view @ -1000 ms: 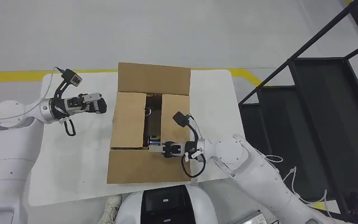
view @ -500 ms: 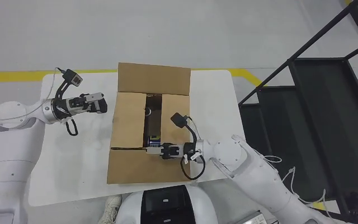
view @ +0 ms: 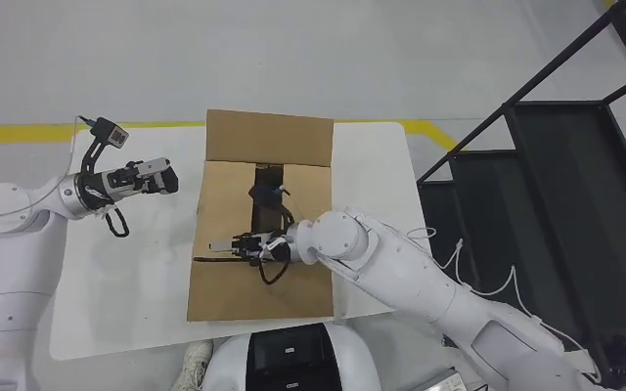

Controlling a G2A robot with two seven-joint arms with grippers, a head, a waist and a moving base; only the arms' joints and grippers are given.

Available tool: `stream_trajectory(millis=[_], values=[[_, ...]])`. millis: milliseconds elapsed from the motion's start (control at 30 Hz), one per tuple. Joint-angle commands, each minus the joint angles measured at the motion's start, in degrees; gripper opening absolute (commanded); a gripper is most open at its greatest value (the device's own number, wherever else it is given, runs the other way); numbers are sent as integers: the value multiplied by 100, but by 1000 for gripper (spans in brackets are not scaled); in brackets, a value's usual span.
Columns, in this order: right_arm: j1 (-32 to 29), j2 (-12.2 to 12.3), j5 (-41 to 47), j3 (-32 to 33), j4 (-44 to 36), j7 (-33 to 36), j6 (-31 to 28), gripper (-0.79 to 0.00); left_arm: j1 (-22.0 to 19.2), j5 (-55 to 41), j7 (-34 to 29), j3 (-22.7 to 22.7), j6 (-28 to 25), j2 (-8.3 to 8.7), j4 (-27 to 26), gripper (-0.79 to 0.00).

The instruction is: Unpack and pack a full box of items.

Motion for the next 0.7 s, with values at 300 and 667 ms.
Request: stream_trajectory(millis=[300,667], values=[[118,-220,-99,-118,38,-332,-999,0,65,-186,124,-130,30,31,-37,0],[722,-710,92,-580,312,-697,-1979,0,226,-1039,222,-422,-109,35,-129,0]])
